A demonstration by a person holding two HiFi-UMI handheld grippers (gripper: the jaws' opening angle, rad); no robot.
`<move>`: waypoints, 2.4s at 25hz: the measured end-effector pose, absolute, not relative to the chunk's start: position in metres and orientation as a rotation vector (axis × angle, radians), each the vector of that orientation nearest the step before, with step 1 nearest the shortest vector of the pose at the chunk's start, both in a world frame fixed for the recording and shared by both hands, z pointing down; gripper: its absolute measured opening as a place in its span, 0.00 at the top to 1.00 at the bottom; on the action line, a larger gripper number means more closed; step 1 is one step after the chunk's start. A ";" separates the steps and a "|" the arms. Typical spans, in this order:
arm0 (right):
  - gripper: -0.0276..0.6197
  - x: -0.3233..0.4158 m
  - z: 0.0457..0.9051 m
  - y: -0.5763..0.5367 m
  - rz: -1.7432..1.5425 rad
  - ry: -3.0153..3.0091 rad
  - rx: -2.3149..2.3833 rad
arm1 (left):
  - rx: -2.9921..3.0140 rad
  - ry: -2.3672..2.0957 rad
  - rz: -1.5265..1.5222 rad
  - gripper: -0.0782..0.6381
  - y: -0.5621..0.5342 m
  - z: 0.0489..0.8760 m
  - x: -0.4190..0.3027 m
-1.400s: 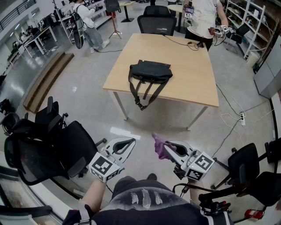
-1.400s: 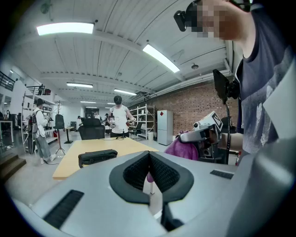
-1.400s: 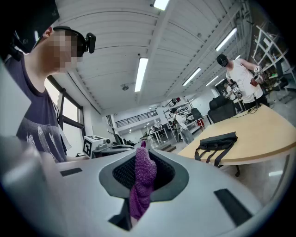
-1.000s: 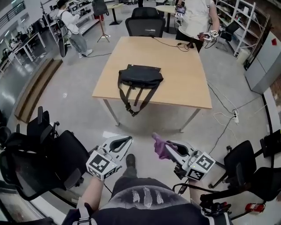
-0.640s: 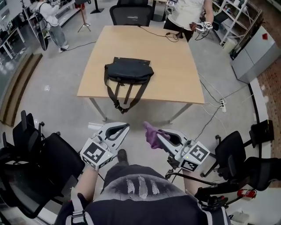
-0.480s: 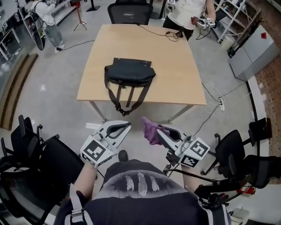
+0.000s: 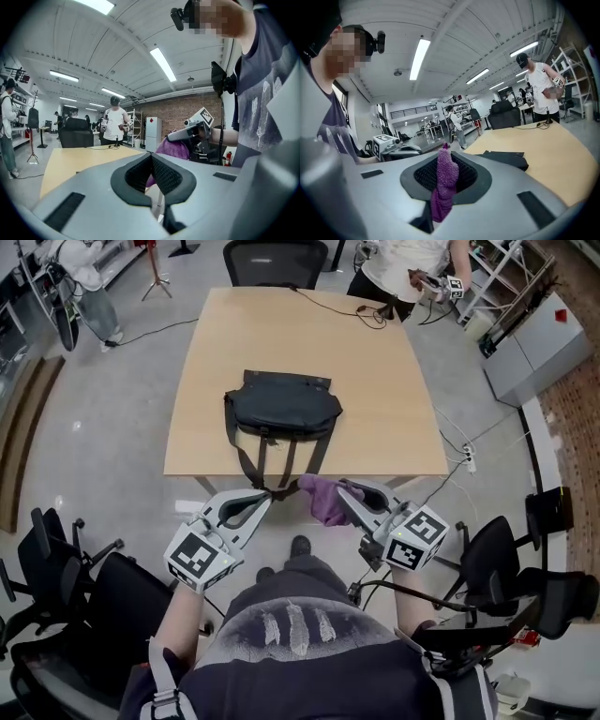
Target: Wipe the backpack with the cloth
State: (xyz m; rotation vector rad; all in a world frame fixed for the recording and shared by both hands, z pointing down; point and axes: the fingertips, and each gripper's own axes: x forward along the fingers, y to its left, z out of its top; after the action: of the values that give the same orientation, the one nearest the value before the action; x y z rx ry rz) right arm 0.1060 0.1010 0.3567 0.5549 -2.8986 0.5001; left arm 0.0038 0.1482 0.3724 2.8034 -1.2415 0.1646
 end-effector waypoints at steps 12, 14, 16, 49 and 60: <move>0.89 0.117 0.391 -0.110 0.125 -2.668 0.878 | 2.645 -1.394 0.270 0.88 0.038 0.394 -0.037; 0.89 0.118 0.397 -0.147 0.002 -2.613 0.910 | 2.619 -1.419 0.294 0.88 0.011 0.396 -0.040; 0.89 0.119 0.407 -0.177 -0.057 -2.581 0.924 | 2.603 -1.430 0.309 0.88 -0.012 0.397 -0.039; 0.90 -0.026 0.603 -0.193 0.461 -2.114 0.555 | 2.578 -1.253 0.345 0.88 -0.111 0.446 -0.163; 0.90 -0.119 0.594 -0.134 0.706 -2.204 0.252 | 2.547 -1.283 0.318 0.88 -0.111 0.451 -0.184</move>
State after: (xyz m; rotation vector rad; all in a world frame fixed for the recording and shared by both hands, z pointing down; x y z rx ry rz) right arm -0.1189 -0.1343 0.5940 0.2517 -2.2041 0.7058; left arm -0.1837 -0.1111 0.4512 2.5468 -1.2829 0.3178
